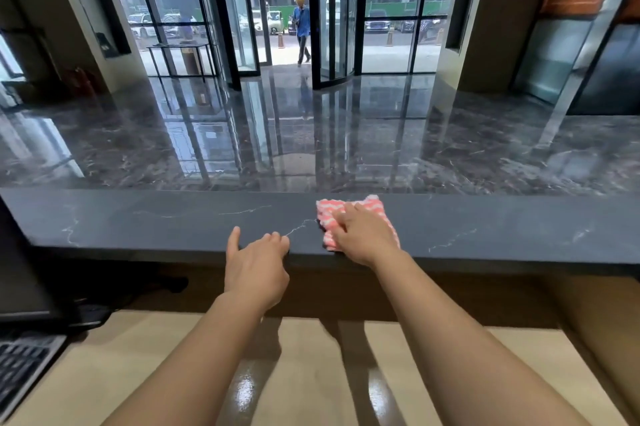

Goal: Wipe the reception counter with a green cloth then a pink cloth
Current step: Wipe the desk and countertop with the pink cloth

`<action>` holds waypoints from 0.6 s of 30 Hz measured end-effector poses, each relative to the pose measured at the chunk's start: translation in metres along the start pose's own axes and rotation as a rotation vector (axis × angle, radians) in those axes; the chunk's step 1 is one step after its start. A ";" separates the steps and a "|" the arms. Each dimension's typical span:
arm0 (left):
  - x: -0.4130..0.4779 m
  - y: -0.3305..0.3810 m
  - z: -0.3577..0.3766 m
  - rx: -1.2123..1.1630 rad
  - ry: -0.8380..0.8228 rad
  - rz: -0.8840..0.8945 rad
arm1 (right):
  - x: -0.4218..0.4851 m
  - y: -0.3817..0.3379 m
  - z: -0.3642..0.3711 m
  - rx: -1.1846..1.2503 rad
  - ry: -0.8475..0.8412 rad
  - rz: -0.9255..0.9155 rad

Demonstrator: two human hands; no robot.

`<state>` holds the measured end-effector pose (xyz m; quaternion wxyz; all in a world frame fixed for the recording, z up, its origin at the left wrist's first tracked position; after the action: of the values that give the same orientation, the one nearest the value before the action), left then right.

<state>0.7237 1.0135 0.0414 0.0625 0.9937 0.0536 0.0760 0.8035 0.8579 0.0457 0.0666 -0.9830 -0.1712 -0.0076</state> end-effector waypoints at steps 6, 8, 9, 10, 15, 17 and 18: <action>0.005 0.002 -0.012 0.050 -0.073 0.030 | 0.040 -0.073 0.007 -0.055 -0.055 -0.218; 0.008 0.003 -0.014 0.081 -0.109 0.041 | 0.043 -0.069 0.006 -0.033 -0.080 -0.226; 0.010 0.003 -0.015 0.092 -0.127 0.046 | 0.043 -0.062 0.006 -0.007 -0.096 -0.207; 0.011 0.003 -0.016 0.099 -0.145 0.051 | 0.043 -0.051 0.005 0.024 -0.101 -0.173; 0.015 0.000 -0.022 0.070 -0.208 0.058 | 0.033 0.034 -0.010 0.092 -0.021 0.059; 0.014 -0.002 -0.023 0.044 -0.214 0.075 | 0.028 0.065 -0.014 0.053 -0.005 0.136; 0.013 -0.004 -0.022 0.027 -0.214 0.085 | 0.028 0.076 -0.014 0.038 -0.019 0.183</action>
<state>0.7329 1.0217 0.0648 0.0510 0.9983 0.0056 -0.0285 0.8551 0.7946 0.0507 0.0838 -0.9931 -0.0817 0.0111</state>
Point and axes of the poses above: each hand's wrist, its own x-axis towards the middle knuckle, its own z-axis out of the palm, y = z × x, the point moved 4 cm from there along x, towards the middle knuckle, and after that the axes turned 7 degrees about -x, right-handed, at the moved point
